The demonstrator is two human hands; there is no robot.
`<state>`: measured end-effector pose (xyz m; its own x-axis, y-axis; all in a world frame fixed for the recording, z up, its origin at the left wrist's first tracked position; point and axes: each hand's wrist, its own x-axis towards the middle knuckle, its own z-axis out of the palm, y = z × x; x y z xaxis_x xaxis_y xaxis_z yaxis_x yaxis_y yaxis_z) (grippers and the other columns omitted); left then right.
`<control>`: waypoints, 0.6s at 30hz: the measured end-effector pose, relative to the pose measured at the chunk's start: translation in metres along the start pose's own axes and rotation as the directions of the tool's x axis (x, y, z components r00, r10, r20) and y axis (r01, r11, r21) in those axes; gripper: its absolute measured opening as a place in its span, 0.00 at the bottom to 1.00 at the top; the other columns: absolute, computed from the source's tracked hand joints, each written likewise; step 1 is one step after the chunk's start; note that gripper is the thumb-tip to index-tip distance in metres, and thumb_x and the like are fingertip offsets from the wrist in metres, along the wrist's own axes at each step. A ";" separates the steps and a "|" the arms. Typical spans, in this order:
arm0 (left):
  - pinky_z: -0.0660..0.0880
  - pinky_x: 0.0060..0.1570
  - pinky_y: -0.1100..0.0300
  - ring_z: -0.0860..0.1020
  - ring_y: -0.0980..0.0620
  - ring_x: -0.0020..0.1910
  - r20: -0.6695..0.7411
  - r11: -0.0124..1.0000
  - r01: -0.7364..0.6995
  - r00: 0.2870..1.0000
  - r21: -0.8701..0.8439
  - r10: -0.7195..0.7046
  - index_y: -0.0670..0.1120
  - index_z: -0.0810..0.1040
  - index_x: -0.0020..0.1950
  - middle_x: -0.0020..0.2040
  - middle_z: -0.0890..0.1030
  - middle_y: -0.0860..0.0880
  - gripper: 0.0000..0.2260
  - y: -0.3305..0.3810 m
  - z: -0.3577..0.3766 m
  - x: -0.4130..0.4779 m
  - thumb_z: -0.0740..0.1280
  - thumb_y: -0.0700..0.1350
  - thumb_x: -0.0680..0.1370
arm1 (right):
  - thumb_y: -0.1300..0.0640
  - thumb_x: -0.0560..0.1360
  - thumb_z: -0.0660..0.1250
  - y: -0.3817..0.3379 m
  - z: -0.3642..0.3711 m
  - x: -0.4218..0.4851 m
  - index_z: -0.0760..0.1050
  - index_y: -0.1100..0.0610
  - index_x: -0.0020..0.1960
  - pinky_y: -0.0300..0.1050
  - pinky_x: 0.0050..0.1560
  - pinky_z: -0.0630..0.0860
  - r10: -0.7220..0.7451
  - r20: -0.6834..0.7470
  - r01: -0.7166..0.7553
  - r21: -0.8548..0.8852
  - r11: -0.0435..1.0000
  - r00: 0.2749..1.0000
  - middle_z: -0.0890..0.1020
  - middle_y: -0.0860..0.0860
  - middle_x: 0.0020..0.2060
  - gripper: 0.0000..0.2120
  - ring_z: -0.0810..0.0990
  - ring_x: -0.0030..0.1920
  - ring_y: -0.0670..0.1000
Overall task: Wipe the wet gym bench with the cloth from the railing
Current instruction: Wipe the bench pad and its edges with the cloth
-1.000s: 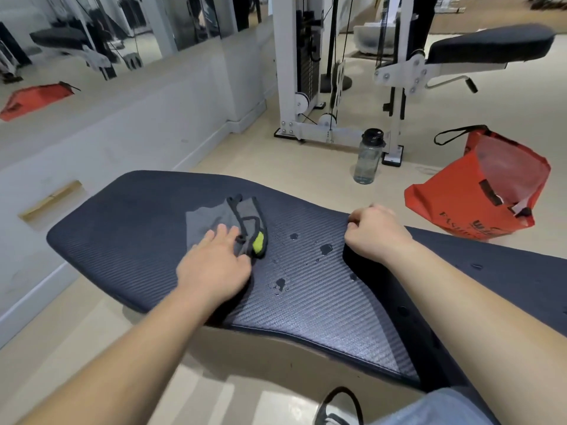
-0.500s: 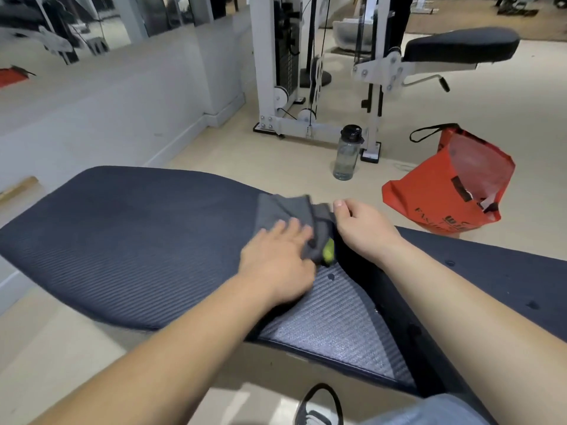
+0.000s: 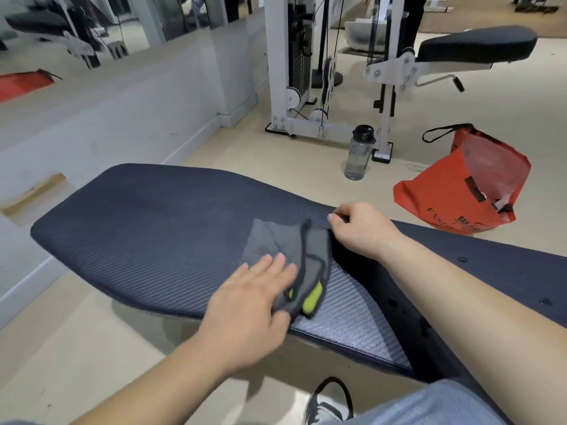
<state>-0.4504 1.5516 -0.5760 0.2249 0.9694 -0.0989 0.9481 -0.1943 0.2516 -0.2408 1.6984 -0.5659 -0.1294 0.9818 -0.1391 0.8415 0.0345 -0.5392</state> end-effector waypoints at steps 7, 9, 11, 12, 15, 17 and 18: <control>0.56 0.78 0.55 0.52 0.59 0.81 -0.010 0.955 0.296 0.955 0.018 -0.296 0.59 0.55 0.81 0.83 0.53 0.58 0.30 -0.053 -0.030 0.024 0.57 0.49 0.79 | 0.45 0.81 0.62 -0.007 -0.003 -0.007 0.83 0.51 0.59 0.55 0.60 0.80 -0.020 0.038 0.022 -0.041 0.999 0.999 0.86 0.51 0.52 0.16 0.82 0.56 0.56; 0.55 0.78 0.53 0.51 0.55 0.81 -0.009 0.945 0.327 0.945 0.032 -0.326 0.56 0.54 0.82 0.83 0.52 0.55 0.29 -0.029 -0.026 0.023 0.56 0.51 0.80 | 0.45 0.81 0.62 -0.007 -0.005 -0.010 0.83 0.52 0.57 0.54 0.59 0.80 -0.028 0.045 0.030 -0.053 0.998 0.999 0.86 0.51 0.50 0.15 0.83 0.55 0.56; 0.53 0.78 0.53 0.51 0.54 0.81 0.015 0.972 0.225 0.974 0.071 -0.227 0.55 0.54 0.82 0.84 0.52 0.54 0.30 0.002 -0.017 0.006 0.57 0.51 0.80 | 0.46 0.81 0.63 -0.010 -0.006 -0.012 0.83 0.52 0.56 0.53 0.58 0.80 -0.046 0.040 0.049 -0.071 0.996 0.998 0.86 0.52 0.49 0.14 0.82 0.55 0.58; 0.52 0.79 0.54 0.51 0.54 0.81 0.032 0.986 0.140 0.989 0.090 -0.143 0.55 0.53 0.82 0.84 0.51 0.54 0.31 0.013 -0.014 -0.006 0.57 0.50 0.79 | 0.46 0.81 0.63 -0.012 -0.006 -0.013 0.83 0.52 0.56 0.53 0.58 0.80 -0.054 0.038 0.056 -0.074 0.996 0.998 0.86 0.52 0.50 0.14 0.82 0.55 0.58; 0.49 0.79 0.59 0.48 0.60 0.81 0.158 0.994 -0.041 0.987 0.103 0.024 0.59 0.49 0.82 0.83 0.48 0.59 0.32 0.011 -0.020 -0.023 0.57 0.49 0.80 | 0.46 0.81 0.63 -0.017 -0.004 -0.016 0.82 0.53 0.61 0.54 0.60 0.80 -0.078 0.052 0.082 -0.081 0.993 0.996 0.85 0.53 0.54 0.16 0.82 0.58 0.58; 0.51 0.79 0.59 0.49 0.62 0.80 0.210 0.991 0.007 0.977 0.137 -0.036 0.59 0.49 0.82 0.83 0.48 0.60 0.32 -0.010 -0.030 -0.010 0.57 0.48 0.80 | 0.45 0.81 0.62 -0.018 -0.003 -0.019 0.81 0.53 0.65 0.54 0.62 0.79 -0.082 0.059 0.087 -0.090 0.992 0.995 0.85 0.53 0.58 0.19 0.82 0.60 0.58; 0.54 0.79 0.56 0.49 0.61 0.81 0.201 0.983 0.073 0.974 0.166 -0.106 0.59 0.49 0.82 0.83 0.48 0.60 0.31 -0.019 -0.036 0.000 0.57 0.48 0.80 | 0.45 0.81 0.62 -0.017 -0.003 -0.021 0.80 0.53 0.67 0.54 0.63 0.79 -0.080 0.056 0.085 -0.098 0.992 0.995 0.85 0.52 0.60 0.20 0.81 0.62 0.57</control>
<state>-0.4761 1.5600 -0.5464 0.1636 0.9344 -0.3165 0.9861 -0.1455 0.0802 -0.2509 1.6782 -0.5508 -0.2252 0.9639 -0.1422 0.8748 0.1358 -0.4650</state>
